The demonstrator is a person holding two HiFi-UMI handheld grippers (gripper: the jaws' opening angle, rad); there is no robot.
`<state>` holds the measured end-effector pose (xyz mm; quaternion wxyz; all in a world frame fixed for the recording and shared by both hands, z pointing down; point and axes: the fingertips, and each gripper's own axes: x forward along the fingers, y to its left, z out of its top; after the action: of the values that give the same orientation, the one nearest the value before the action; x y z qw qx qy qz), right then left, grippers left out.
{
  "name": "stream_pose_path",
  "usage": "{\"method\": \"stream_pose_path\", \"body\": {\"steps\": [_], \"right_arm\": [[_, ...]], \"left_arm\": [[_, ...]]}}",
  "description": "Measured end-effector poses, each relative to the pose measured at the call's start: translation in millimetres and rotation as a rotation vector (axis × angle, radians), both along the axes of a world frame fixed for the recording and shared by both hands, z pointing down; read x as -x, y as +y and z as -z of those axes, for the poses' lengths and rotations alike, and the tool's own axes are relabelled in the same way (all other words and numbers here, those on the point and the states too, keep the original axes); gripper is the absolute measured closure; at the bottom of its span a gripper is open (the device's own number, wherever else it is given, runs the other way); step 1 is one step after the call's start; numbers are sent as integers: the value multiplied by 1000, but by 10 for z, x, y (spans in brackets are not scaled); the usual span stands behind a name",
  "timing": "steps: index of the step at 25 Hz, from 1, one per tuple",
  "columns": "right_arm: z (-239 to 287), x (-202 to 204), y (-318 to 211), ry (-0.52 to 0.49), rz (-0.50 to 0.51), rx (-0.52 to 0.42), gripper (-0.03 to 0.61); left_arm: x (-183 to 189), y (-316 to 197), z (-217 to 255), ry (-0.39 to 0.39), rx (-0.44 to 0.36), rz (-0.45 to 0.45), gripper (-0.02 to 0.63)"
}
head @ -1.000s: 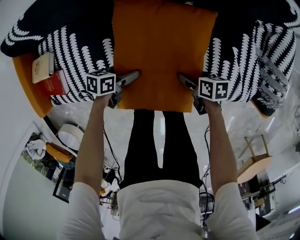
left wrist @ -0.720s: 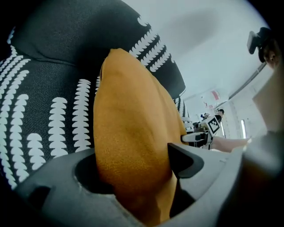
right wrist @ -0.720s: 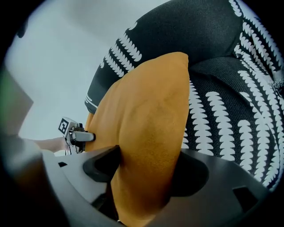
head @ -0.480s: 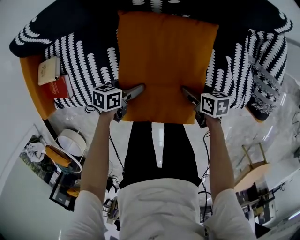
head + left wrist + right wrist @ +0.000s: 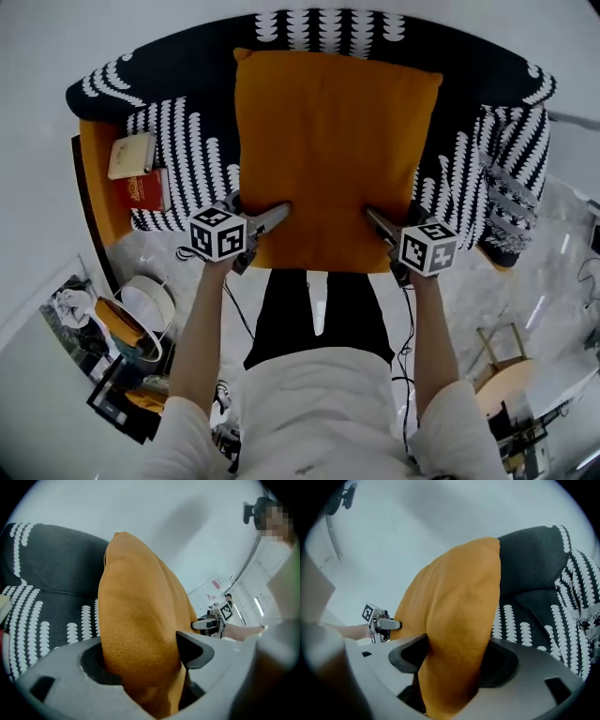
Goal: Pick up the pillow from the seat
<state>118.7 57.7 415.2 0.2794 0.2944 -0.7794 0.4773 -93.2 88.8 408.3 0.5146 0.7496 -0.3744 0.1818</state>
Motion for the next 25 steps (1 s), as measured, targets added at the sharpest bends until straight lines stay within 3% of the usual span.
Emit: {"method": "stream_pose_path", "body": {"steps": [15,25], "right_arm": [[1157,176,-51,-88,83,-147,253],[1764,274,17,-94,94,-244,262]], "left_arm": [[149,143,1261,-97,-170,81,262],[238,268,1821,-95,-268,111,270]]}}
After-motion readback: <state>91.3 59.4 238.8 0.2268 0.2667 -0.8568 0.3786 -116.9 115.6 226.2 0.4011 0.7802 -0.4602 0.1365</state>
